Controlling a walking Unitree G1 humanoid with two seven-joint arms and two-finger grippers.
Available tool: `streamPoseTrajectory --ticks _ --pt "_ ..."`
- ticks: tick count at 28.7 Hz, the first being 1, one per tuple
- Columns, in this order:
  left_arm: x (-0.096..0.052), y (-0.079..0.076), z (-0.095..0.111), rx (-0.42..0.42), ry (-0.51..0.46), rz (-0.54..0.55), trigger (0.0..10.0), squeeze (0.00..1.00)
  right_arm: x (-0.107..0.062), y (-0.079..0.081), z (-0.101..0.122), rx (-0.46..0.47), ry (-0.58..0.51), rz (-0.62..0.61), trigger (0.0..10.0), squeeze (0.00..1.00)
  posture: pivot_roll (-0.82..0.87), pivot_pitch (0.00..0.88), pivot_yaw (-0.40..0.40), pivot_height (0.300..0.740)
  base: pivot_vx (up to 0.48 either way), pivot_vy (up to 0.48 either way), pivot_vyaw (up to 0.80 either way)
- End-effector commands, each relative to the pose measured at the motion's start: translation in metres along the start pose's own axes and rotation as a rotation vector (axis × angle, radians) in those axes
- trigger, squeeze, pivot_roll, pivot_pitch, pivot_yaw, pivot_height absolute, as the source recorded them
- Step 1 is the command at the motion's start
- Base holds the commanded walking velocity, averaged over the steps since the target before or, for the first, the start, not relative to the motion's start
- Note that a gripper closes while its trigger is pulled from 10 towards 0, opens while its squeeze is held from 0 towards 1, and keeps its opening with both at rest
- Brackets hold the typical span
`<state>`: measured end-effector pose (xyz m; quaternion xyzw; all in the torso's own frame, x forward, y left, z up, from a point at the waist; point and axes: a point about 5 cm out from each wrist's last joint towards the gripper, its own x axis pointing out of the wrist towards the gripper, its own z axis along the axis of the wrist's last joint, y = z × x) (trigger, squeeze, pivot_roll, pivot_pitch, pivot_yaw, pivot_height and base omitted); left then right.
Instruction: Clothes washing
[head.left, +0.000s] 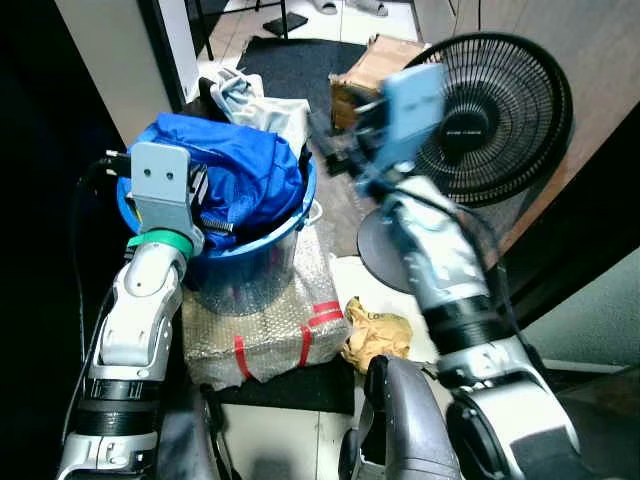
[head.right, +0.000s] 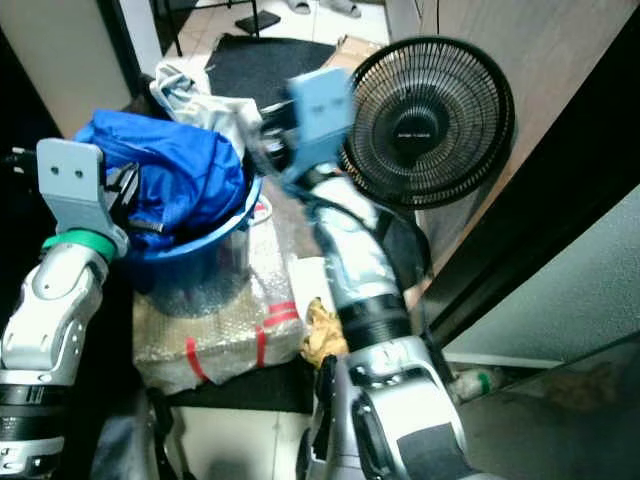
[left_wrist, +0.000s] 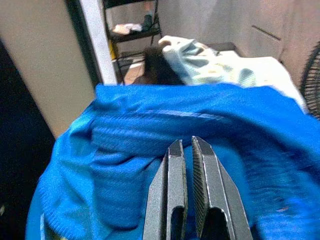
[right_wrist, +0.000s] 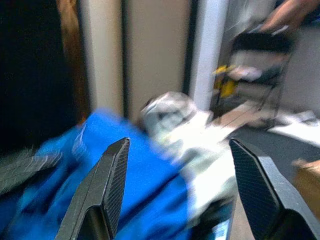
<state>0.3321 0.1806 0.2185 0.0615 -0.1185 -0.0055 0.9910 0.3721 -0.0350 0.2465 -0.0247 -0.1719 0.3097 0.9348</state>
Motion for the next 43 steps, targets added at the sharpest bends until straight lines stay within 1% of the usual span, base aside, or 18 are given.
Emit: streamPoseTrajectory --ticks 1,2,3,6,10,12,13,14,15,18,21,22,23,24,30,37,41,43 --pt "-0.005 0.007 -0.006 -0.001 0.029 0.032 10.0 0.0 0.0 -0.001 -0.007 -0.014 0.028 -0.005 10.0 0.0 0.07 0.119 -0.047 0.44 0.0 0.0 0.0" --pt "-0.006 0.009 -0.006 0.0 0.03 0.037 10.0 0.0 0.0 -0.001 -0.008 -0.011 0.033 -0.005 10.0 0.0 0.07 0.119 -0.047 0.44 0.0 0.0 0.0" --pt "-0.012 0.016 -0.008 0.005 0.043 0.069 10.0 0.0 0.0 -0.005 -0.014 -0.009 0.07 -0.018 10.0 0.0 0.09 0.138 -0.063 0.44 0.0 0.0 0.0" --pt "-0.017 0.025 -0.008 0.013 0.051 0.105 10.0 0.0 -0.001 -0.007 -0.021 -0.003 0.102 -0.016 10.0 0.0 0.11 0.157 -0.079 0.44 0.0 0.0 0.0" --pt "-0.019 0.029 -0.006 0.017 0.052 0.119 10.0 0.0 -0.002 -0.006 -0.023 -0.002 0.112 -0.012 10.0 0.0 0.12 0.161 -0.081 0.44 0.0 0.0 0.0" --pt "-0.026 0.042 -0.004 0.035 0.057 0.166 10.0 0.0 -0.002 -0.003 -0.031 0.003 0.134 0.008 10.0 0.0 0.15 0.198 -0.097 0.44 0.0 0.0 0.0" --pt "-0.03 0.047 -0.003 0.041 0.06 0.182 10.0 0.0 -0.002 -0.001 -0.033 0.007 0.139 0.017 10.0 0.0 0.15 0.198 -0.097 0.44 0.0 0.0 0.0" --pt "-0.03 0.047 -0.003 0.041 0.06 0.182 10.0 0.0 -0.002 -0.001 -0.033 0.007 0.139 0.017 10.0 0.0 0.15 0.198 -0.097 0.44 0.0 0.0 0.0" --pt "-0.036 0.051 -0.002 0.052 0.068 0.2 10.0 0.0 -0.001 0.0 -0.032 0.021 0.129 0.034 10.0 0.0 0.16 0.218 -0.103 0.44 0.0 0.0 0.0" --pt "-0.041 0.052 -0.002 0.054 0.07 0.206 10.0 0.0 0.0 0.001 -0.031 0.022 0.112 0.044 10.0 0.0 0.16 0.22 -0.103 0.44 0.0 0.0 0.0" --pt "-0.043 0.053 -0.001 0.057 0.074 0.212 10.0 0.0 0.005 0.005 -0.02 0.069 0.048 0.08 10.0 0.0 0.16 0.232 -0.104 0.44 0.0 0.0 0.0" --pt "-0.044 0.053 -0.002 0.057 0.077 0.213 10.0 0.0 0.008 0.01 -0.013 0.092 0.011 0.117 10.0 0.0 0.16 0.237 -0.105 0.44 0.0 0.0 0.0" --pt "-0.044 0.051 -0.002 0.057 0.081 0.213 10.0 0.0 0.014 0.021 -0.004 0.117 -0.037 0.179 10.0 0.0 0.17 0.243 -0.106 0.44 0.0 0.0 0.0" --pt "-0.045 0.051 -0.002 0.057 0.085 0.214 10.0 0.0 0.016 0.026 -0.001 0.123 -0.052 0.203 10.0 0.0 0.17 0.243 -0.106 0.44 0.0 0.0 0.0" --pt "-0.049 0.05 0.0 0.057 0.101 0.218 10.0 0.0 0.024 0.042 -0.001 0.117 -0.048 0.248 10.0 0.0 0.18 0.259 -0.112 0.44 0.0 0.0 0.0" --pt "-0.054 0.052 0.001 0.061 0.112 0.228 10.0 0.0 0.025 0.04 -0.013 0.086 0.044 0.214 10.0 0.0 0.18 0.275 -0.115 0.44 0.0 0.0 0.0" --pt "-0.056 0.052 0.001 0.061 0.124 0.23 10.0 0.0 0.016 0.027 -0.029 0.078 0.124 0.152 10.0 0.0 0.17 0.299 -0.112 0.44 0.0 0.0 0.0" --pt "-0.057 0.052 0.001 0.061 0.128 0.229 10.0 0.0 0.014 0.024 -0.031 0.089 0.13 0.136 10.0 0.0 0.17 0.306 -0.11 0.44 0.0 0.0 0.0"
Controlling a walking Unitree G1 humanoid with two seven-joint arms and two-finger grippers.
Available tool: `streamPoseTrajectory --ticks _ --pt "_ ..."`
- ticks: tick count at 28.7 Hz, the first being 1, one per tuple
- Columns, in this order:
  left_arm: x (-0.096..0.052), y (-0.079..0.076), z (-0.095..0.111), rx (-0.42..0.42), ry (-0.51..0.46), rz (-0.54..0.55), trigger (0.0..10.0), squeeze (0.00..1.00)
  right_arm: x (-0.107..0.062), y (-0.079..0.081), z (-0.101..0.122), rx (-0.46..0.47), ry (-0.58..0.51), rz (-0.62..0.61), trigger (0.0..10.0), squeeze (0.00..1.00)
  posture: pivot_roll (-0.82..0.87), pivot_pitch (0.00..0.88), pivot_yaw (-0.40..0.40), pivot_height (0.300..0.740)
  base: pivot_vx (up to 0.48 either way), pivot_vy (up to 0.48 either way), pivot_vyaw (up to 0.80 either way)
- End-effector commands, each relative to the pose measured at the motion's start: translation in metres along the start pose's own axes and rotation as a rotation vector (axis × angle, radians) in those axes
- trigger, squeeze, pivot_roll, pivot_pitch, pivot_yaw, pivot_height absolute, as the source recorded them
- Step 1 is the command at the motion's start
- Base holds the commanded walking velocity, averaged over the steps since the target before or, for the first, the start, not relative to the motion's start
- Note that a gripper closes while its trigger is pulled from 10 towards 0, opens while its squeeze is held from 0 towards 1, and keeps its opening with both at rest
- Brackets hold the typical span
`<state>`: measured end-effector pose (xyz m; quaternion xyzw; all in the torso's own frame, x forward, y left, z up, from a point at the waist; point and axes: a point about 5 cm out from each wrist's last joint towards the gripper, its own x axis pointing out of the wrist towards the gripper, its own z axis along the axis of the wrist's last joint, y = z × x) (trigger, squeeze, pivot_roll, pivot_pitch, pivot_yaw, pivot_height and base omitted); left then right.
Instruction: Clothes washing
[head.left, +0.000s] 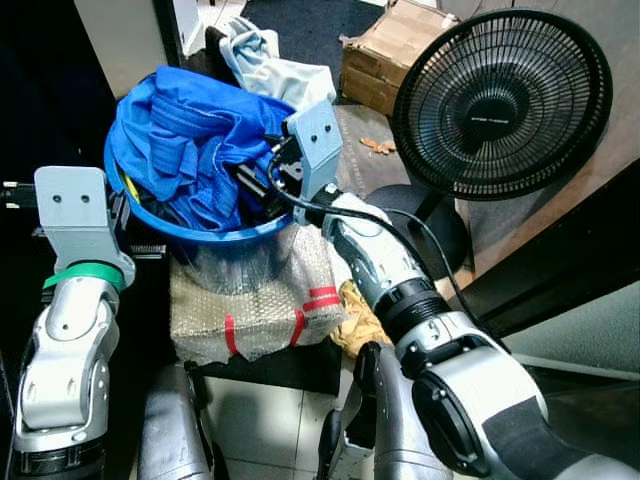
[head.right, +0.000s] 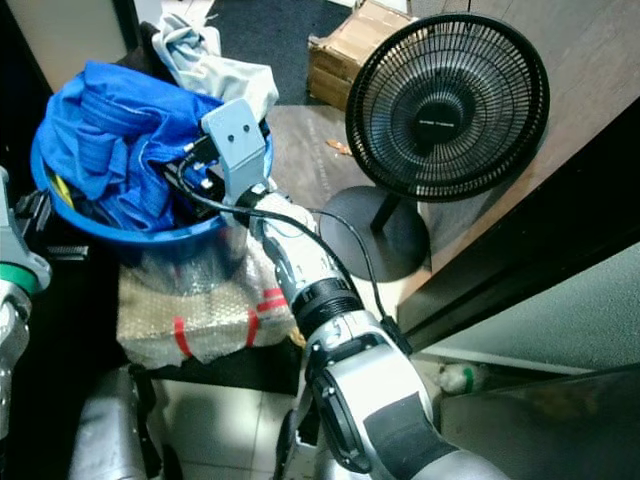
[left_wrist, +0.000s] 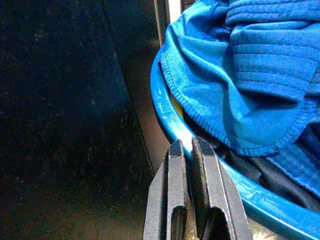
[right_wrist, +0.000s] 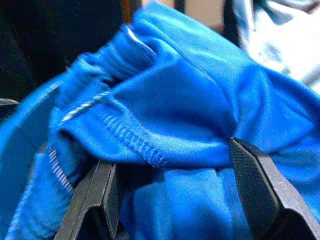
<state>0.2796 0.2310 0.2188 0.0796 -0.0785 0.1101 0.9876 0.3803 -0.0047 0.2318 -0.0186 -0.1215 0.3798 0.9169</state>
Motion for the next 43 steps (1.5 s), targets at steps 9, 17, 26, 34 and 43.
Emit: streamPoseTrajectory --ticks 9,17,26,34,43 --pt "-0.002 0.002 -0.007 0.006 0.047 0.004 10.0 0.0 -0.005 -0.008 -0.009 0.055 0.023 -0.053 0.0 0.0 0.17 0.299 -0.1 0.44 0.0 0.0 0.0" --pt "0.001 0.003 -0.006 0.009 0.045 0.004 10.0 0.0 -0.004 -0.012 -0.005 0.07 -0.003 -0.073 0.0 0.0 0.17 0.29 -0.095 0.44 0.0 0.0 0.0" --pt "0.002 0.003 -0.006 0.009 0.043 0.005 10.0 0.0 -0.005 -0.016 -0.001 0.099 -0.035 -0.087 0.0 0.0 0.17 0.281 -0.092 0.44 0.0 0.0 0.0" --pt "0.007 0.001 -0.007 0.006 0.041 0.004 10.0 0.0 -0.008 -0.028 0.016 0.102 -0.13 -0.124 0.0 0.0 0.16 0.244 -0.089 0.44 0.0 0.0 0.0" --pt "0.018 -0.005 -0.006 -0.013 0.02 -0.005 10.0 0.0 -0.021 -0.059 0.095 -0.051 -0.419 -0.212 3.8 0.0 0.12 0.169 -0.075 0.44 0.0 0.0 0.0"
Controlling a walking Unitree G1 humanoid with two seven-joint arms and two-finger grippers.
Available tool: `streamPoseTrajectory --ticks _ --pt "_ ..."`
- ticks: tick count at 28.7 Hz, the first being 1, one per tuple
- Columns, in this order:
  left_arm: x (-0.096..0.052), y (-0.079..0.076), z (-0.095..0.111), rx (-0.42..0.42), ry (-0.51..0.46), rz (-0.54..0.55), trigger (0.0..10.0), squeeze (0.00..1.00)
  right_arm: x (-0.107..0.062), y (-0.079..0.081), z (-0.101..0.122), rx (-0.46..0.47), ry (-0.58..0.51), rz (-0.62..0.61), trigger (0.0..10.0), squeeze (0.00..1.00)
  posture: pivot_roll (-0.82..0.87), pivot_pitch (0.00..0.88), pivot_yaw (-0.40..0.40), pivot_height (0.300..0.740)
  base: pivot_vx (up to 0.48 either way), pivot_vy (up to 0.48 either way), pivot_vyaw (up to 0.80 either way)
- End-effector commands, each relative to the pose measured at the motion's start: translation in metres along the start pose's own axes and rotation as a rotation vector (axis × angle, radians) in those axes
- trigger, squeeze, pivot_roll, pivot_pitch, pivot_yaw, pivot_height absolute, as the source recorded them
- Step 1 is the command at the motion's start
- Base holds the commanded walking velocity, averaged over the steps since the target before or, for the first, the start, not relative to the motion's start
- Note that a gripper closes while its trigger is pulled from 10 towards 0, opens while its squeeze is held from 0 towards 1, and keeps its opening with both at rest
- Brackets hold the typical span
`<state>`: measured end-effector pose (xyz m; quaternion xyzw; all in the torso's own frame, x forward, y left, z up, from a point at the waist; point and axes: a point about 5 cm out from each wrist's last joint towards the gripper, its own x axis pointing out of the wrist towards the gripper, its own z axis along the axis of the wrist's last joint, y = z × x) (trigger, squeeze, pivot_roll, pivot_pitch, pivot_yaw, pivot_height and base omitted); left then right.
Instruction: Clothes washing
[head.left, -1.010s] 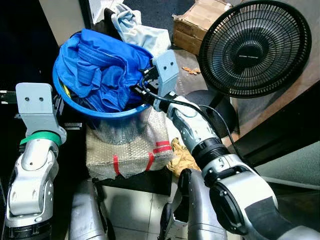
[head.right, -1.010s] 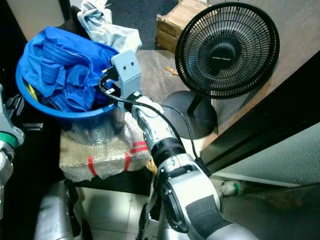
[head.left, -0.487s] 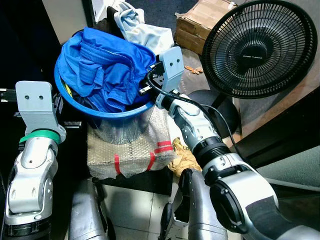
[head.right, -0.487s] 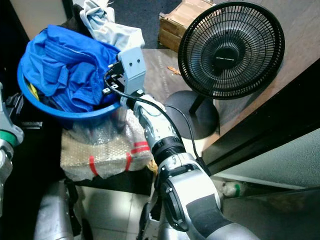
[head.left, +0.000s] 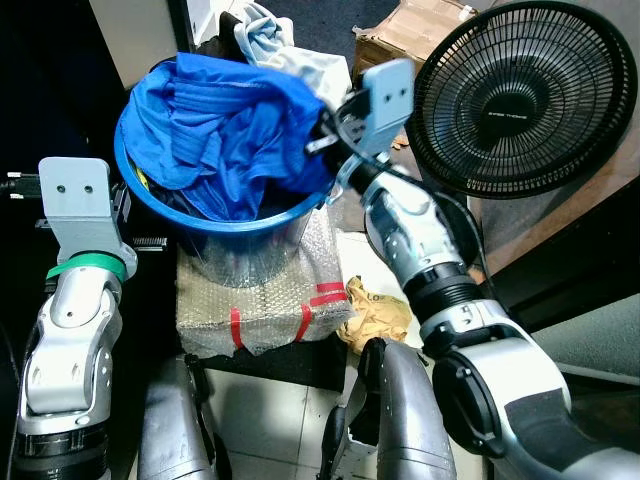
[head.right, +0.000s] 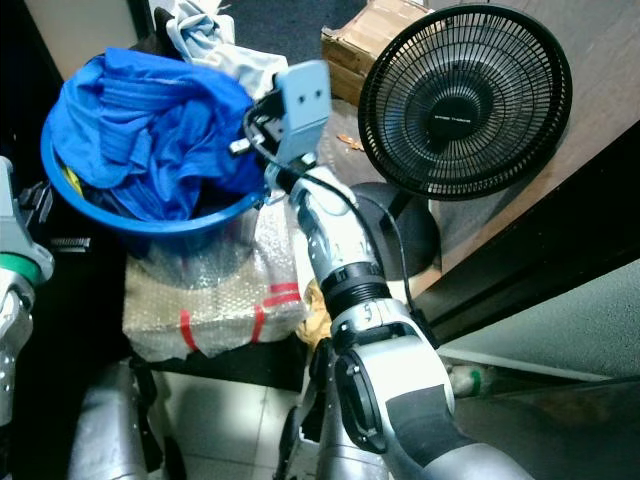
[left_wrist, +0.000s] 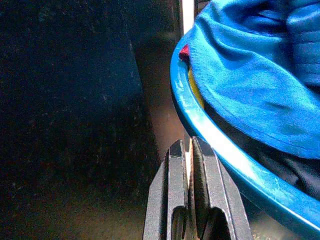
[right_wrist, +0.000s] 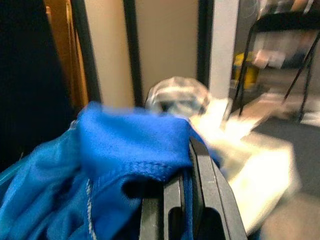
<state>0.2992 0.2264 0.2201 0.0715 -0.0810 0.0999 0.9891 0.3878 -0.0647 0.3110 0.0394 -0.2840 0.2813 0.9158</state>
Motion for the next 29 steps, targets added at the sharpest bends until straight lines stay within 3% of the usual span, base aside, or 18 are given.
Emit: streamPoseTrajectory --ticks 1,3,4,5,7,9,10,11,13,15,18,19,20,21,23,24,25,29 --pt "0.003 0.001 -0.005 -0.003 0.017 0.005 10.0 0.0 0.008 -0.013 0.046 -0.055 -0.183 -0.032 10.0 0.0 0.11 0.155 -0.071 0.44 0.0 0.0 0.0" --pt "0.006 -0.002 -0.005 -0.009 0.012 -0.002 10.0 0.0 0.007 -0.022 0.07 -0.102 -0.259 -0.052 10.0 0.0 0.1 0.146 -0.068 0.44 0.0 0.0 0.0" --pt "0.008 -0.004 -0.004 -0.015 0.006 -0.009 10.0 0.0 0.002 -0.033 0.096 -0.153 -0.335 -0.078 10.0 0.0 0.09 0.133 -0.06 0.44 0.0 0.0 0.0" --pt "0.008 -0.004 -0.004 -0.015 0.006 -0.009 10.0 0.0 0.002 -0.033 0.096 -0.153 -0.335 -0.078 10.0 0.0 0.09 0.133 -0.06 0.44 0.0 0.0 0.0" --pt "0.015 -0.006 -0.002 -0.021 -0.005 -0.021 10.0 0.0 -0.02 -0.055 0.154 -0.278 -0.499 -0.164 10.0 0.0 0.06 0.108 -0.039 0.44 0.0 0.0 0.0" --pt "0.015 -0.006 -0.002 -0.021 -0.005 -0.021 10.0 0.0 -0.02 -0.055 0.154 -0.278 -0.499 -0.164 10.0 0.0 0.06 0.108 -0.039 0.44 0.0 0.0 0.0" --pt "0.017 -0.006 -0.002 -0.022 -0.009 -0.025 10.0 0.0 -0.031 -0.059 0.174 -0.324 -0.555 -0.194 10.0 0.0 0.06 0.104 -0.035 0.44 0.0 0.0 0.0" --pt "0.017 -0.006 -0.002 -0.022 -0.009 -0.025 10.0 0.0 -0.031 -0.059 0.174 -0.324 -0.555 -0.194 10.0 0.0 0.06 0.104 -0.035 0.44 0.0 0.0 0.0" --pt "0.023 -0.01 -0.001 -0.026 -0.017 -0.046 10.0 0.0 -0.058 -0.071 0.192 -0.409 -0.562 -0.271 10.0 0.0 0.03 0.085 -0.013 0.44 0.0 0.0 0.0" --pt "0.026 -0.013 0.0 -0.029 -0.02 -0.056 10.0 0.0 -0.065 -0.078 0.175 -0.404 -0.49 -0.308 10.0 0.0 0.02 0.08 -0.006 0.44 0.0 0.0 0.0" --pt "0.032 -0.019 0.003 -0.037 -0.036 -0.076 10.0 0.0 -0.084 -0.087 0.067 -0.257 -0.147 -0.414 10.0 0.0 0.02 0.075 -0.001 0.44 0.0 0.0 0.0" --pt "0.032 -0.019 0.003 -0.037 -0.036 -0.076 10.0 0.0 -0.084 -0.087 0.067 -0.257 -0.147 -0.414 10.0 0.0 0.02 0.075 -0.001 0.44 0.0 0.0 0.0" --pt "0.032 -0.02 0.003 -0.037 -0.04 -0.078 10.0 0.0 -0.089 -0.082 0.043 -0.212 -0.079 -0.427 10.0 0.0 0.02 0.075 -0.001 0.44 0.0 0.0 0.0" --pt "0.032 -0.02 0.003 -0.037 -0.04 -0.078 10.0 0.0 -0.089 -0.082 0.043 -0.212 -0.079 -0.427 10.0 0.0 0.02 0.075 -0.001 0.44 0.0 0.0 0.0" --pt "0.033 -0.018 0.004 -0.036 -0.045 -0.077 10.0 0.0 -0.09 -0.059 0.011 -0.149 0.004 -0.404 10.0 0.0 0.04 0.069 -0.005 0.44 0.0 0.0 0.0" --pt "0.033 -0.018 0.004 -0.036 -0.045 -0.077 10.0 0.0 -0.09 -0.059 0.011 -0.149 0.004 -0.404 10.0 0.0 0.04 0.069 -0.005 0.44 0.0 0.0 0.0" --pt "0.031 -0.018 0.004 -0.036 -0.05 -0.077 10.0 0.0 -0.09 -0.044 0.002 -0.119 0.04 -0.38 10.0 0.0 0.05 0.064 -0.011 0.44 0.0 0.0 0.0" --pt "0.03 -0.019 0.004 -0.038 -0.053 -0.079 10.0 0.0 -0.09 -0.04 0.002 -0.111 0.052 -0.373 10.0 0.0 0.05 0.063 -0.012 0.44 0.0 0.0 0.0"
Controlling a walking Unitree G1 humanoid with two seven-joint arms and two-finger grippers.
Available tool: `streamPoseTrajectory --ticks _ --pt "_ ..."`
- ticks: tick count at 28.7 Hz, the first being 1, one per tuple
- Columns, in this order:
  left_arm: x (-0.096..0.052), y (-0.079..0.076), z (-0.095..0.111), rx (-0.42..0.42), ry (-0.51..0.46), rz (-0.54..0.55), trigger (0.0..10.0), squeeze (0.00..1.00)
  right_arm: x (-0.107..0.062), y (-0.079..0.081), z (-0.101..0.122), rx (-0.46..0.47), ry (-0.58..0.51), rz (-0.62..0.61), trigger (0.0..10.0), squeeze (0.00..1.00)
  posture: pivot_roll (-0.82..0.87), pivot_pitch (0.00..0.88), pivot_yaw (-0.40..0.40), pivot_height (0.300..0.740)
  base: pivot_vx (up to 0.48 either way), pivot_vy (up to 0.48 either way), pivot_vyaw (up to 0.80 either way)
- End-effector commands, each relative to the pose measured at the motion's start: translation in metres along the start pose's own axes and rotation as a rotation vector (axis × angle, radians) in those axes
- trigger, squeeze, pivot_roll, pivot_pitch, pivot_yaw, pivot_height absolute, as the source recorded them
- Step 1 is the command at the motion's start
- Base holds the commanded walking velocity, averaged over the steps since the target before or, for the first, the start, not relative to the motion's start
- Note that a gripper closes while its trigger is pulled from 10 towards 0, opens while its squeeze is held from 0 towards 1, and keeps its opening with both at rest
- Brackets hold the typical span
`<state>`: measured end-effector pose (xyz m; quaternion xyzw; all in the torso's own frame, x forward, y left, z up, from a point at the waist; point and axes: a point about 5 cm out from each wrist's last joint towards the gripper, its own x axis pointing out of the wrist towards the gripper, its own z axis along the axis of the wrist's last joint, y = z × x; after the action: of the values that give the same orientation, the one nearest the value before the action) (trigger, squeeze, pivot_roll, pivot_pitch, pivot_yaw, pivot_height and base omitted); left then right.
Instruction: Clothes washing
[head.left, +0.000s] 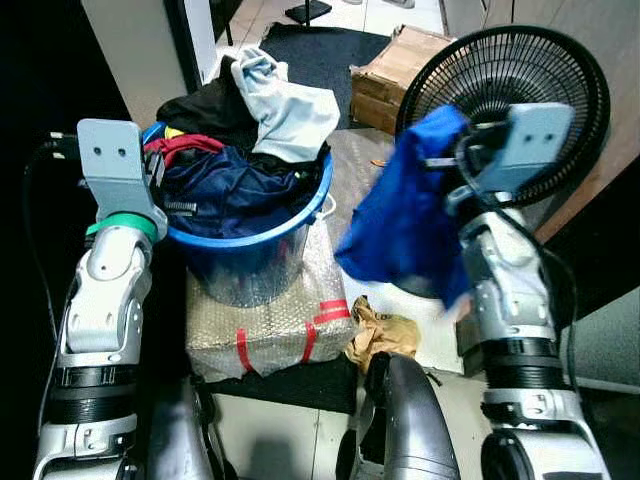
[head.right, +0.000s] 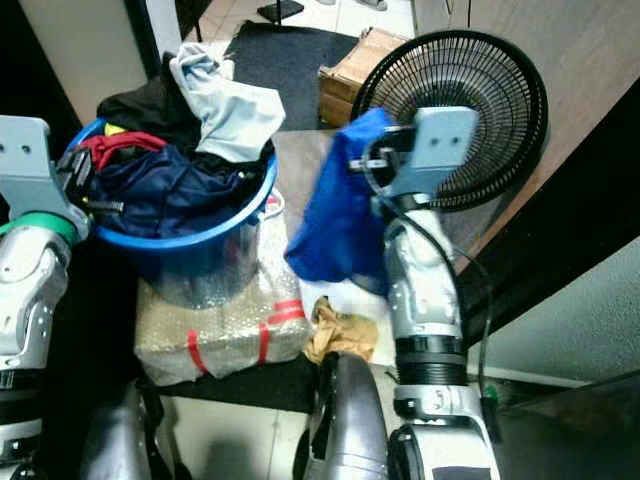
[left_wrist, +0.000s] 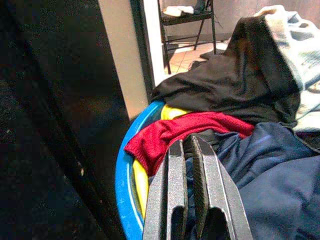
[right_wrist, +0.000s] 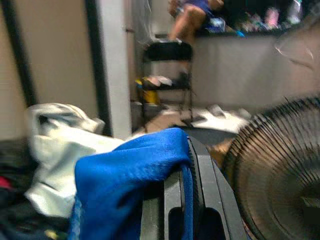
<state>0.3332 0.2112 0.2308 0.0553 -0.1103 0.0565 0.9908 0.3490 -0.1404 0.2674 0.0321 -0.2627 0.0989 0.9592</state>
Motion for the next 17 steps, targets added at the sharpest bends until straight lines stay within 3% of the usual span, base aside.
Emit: streamPoseTrajectory --ticks 1,17 --pt "-0.003 0.0 -0.003 0.003 0.005 -0.002 10.0 0.0 -0.002 -0.002 0.001 -0.007 0.003 -0.017 10.0 0.0 0.05 0.062 -0.013 0.44 0.0 0.0 0.0" --pt "-0.001 -0.01 0.016 -0.01 -0.073 -0.039 10.0 0.0 -0.004 -0.002 0.0 -0.024 0.004 -0.042 10.0 0.0 0.05 0.047 -0.018 0.475 0.0 0.0 0.0"
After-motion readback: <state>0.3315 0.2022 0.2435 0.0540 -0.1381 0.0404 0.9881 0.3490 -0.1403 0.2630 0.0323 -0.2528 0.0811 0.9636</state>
